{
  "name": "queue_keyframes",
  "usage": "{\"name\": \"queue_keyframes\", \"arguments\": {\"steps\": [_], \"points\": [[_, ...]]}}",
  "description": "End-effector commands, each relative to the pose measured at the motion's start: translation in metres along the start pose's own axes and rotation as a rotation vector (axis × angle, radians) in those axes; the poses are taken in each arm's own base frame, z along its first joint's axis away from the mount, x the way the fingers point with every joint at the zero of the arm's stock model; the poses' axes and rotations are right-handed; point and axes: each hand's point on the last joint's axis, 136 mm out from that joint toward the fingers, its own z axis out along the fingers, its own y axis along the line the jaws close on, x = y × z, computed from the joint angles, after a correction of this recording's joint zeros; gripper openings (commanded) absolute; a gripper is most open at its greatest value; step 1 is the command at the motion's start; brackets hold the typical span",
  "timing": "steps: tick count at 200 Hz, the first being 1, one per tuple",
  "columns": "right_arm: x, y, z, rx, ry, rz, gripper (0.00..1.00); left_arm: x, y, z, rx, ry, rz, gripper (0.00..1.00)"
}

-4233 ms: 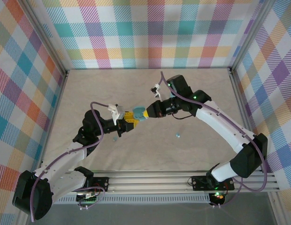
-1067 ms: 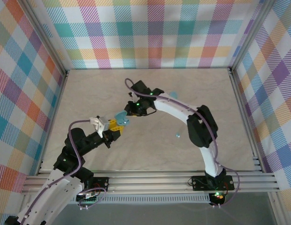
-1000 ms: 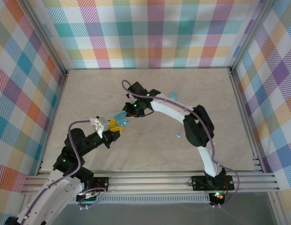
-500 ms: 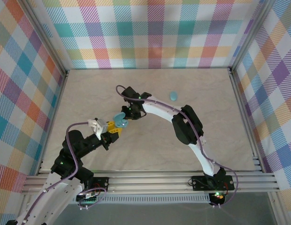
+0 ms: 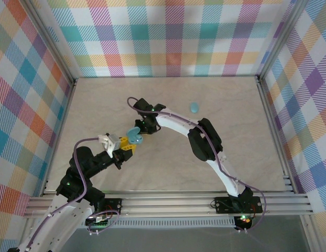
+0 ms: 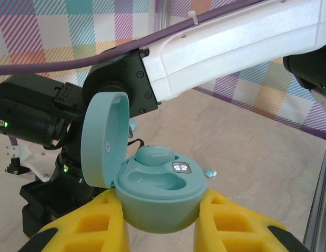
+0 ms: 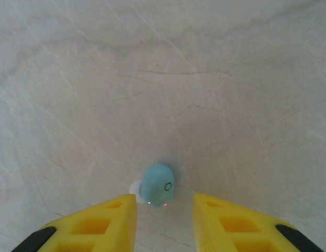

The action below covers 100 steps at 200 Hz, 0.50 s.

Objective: Insert the wireless bluetooth earbuds into the charging case

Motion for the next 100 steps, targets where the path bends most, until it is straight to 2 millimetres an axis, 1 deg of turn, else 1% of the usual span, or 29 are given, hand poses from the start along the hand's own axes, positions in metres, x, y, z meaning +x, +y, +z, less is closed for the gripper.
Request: {"name": "queue_keyframes", "arguments": {"steps": [1, 47, 100], "points": [[0.002, 0.005, 0.002, 0.02, 0.003, -0.037, 0.34, -0.019, -0.003, -0.006, -0.001, -0.045, 0.034, 0.06], [0.004, 0.008, 0.012, 0.017, 0.014, -0.058, 0.34, -0.022, -0.007, -0.007, 0.02, -0.056, 0.042, 0.06], [0.004, 0.005, 0.019, 0.033, 0.017, -0.055, 0.33, -0.021, -0.008, -0.008, 0.022, -0.056, 0.047, 0.06]]}}
